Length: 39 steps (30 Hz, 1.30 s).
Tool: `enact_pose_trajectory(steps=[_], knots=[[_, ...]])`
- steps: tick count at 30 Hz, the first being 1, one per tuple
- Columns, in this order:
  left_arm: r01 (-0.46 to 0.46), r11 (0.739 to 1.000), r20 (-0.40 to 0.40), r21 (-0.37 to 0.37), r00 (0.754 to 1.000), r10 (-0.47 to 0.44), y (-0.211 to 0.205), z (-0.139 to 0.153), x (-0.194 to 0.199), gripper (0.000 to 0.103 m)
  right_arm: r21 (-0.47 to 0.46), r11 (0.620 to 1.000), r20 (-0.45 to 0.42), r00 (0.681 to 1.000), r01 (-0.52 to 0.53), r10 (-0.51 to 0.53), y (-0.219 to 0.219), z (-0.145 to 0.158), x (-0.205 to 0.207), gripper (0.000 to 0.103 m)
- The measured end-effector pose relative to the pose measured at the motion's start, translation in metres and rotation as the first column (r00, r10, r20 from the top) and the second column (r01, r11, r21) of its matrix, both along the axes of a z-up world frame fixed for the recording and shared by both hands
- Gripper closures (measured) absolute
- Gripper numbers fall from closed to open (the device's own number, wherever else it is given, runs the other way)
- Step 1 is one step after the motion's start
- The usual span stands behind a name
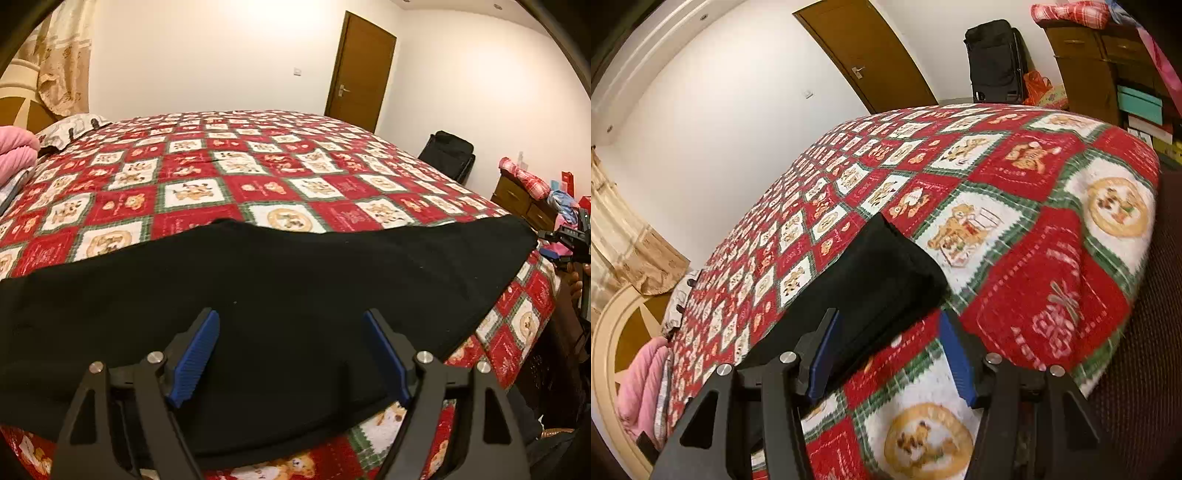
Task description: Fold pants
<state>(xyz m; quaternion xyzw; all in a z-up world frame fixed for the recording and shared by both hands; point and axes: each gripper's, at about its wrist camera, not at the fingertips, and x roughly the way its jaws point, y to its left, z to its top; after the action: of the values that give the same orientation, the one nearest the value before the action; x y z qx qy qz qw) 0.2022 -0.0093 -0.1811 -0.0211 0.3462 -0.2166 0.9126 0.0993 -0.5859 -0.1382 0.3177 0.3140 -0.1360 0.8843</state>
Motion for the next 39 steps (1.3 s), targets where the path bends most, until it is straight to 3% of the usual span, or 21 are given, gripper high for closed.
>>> enact_pose_trajectory(steps=[10, 15, 16, 20, 25, 28, 34, 39], knots=[[-0.009, 1.000, -0.022, -0.014, 1.000, 0.008, 0.005, -0.005, 0.000, 0.021, -0.041, 0.998, 0.017, 0.998, 0.053, -0.052, -0.019, -0.009, 0.030, 0.047], [-0.013, 0.999, -0.038, -0.033, 0.999, 0.012, 0.008, -0.006, 0.001, 0.021, -0.059, 0.998, 0.042, 0.999, 0.028, -0.026, -0.014, -0.007, 0.032, 0.047], [-0.014, 0.999, -0.039, -0.036, 0.999, 0.012, 0.008, -0.006, 0.002, 0.021, -0.062, 0.998, 0.048, 0.999, 0.019, -0.016, -0.013, -0.007, 0.030, 0.049], [-0.012, 1.000, -0.038, -0.027, 0.999, 0.011, 0.008, -0.006, 0.002, 0.021, -0.072, 0.997, 0.034, 0.999, 0.009, -0.006, -0.010, -0.011, 0.030, 0.080], [-0.017, 1.000, -0.043, -0.025, 0.999, 0.016, 0.011, -0.007, 0.002, 0.021, -0.059, 0.998, 0.057, 0.998, -0.008, 0.011, -0.008, -0.009, 0.029, 0.088], [-0.019, 0.999, -0.048, -0.031, 0.999, 0.017, 0.012, -0.007, 0.003, 0.021, -0.119, 0.992, 0.100, 0.993, -0.051, 0.063, 0.009, 0.007, 0.031, 0.089], [-0.020, 0.999, -0.053, -0.038, 0.998, 0.018, 0.013, -0.007, 0.003, 0.021, -0.304, 0.927, 0.142, 0.952, -0.220, 0.272, 0.081, 0.050, 0.048, 0.089], [-0.026, 0.999, -0.051, -0.046, 0.998, 0.024, 0.016, -0.005, 0.003, 0.021, -0.395, 0.838, 0.116, 0.884, -0.377, 0.453, 0.156, 0.067, 0.068, 0.090]])
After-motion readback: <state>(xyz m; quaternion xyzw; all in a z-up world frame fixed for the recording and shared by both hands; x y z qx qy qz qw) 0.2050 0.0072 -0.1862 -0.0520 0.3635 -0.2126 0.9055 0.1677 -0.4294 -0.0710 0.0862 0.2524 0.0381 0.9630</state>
